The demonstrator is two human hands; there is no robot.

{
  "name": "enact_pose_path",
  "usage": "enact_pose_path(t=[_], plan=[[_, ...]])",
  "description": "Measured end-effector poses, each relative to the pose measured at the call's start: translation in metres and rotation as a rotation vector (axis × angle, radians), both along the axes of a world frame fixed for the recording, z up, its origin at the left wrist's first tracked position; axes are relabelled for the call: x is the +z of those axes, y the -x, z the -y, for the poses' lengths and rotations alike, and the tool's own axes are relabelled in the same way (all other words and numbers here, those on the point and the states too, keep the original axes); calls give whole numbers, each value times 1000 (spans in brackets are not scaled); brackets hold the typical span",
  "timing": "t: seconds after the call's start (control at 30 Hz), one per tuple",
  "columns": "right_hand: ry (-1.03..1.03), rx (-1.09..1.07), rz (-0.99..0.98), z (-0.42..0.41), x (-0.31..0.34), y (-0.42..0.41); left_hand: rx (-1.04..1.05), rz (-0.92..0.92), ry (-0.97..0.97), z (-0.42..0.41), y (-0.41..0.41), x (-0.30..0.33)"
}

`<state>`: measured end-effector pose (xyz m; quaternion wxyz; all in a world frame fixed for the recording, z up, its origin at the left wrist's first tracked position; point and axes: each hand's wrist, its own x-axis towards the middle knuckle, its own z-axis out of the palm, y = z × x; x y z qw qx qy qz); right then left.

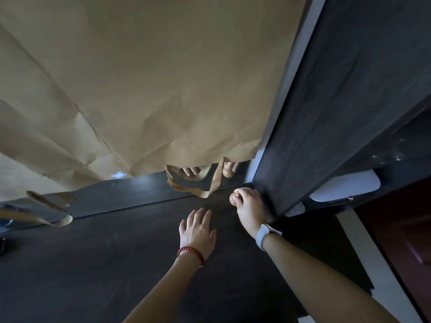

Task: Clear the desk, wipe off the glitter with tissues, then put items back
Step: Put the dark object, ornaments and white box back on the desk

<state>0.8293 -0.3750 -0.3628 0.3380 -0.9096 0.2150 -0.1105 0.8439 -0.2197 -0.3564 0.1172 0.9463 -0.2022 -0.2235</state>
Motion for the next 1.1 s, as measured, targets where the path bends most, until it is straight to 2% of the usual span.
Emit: enact_pose_path(t=[0.33, 0.53, 0.67, 0.8, 0.97, 1.1], plan=[[91, 32, -172, -3, 5, 11, 0, -19, 35, -7, 4, 5], [39, -30, -55, -31, 16, 79, -41, 47, 197, -14, 24, 20], [-8, -152, -101, -29, 19, 140, -123, 43, 365, 0, 46, 28], [28, -248, -107, 7, 36, 179, -255, 71, 498, 42, 69, 40], [131, -325, 78, 83, 73, 189, -411, 138, 630, 99, 94, 67], [288, -254, 202, 150, 102, 158, -430, 203, 593, 147, 103, 79]])
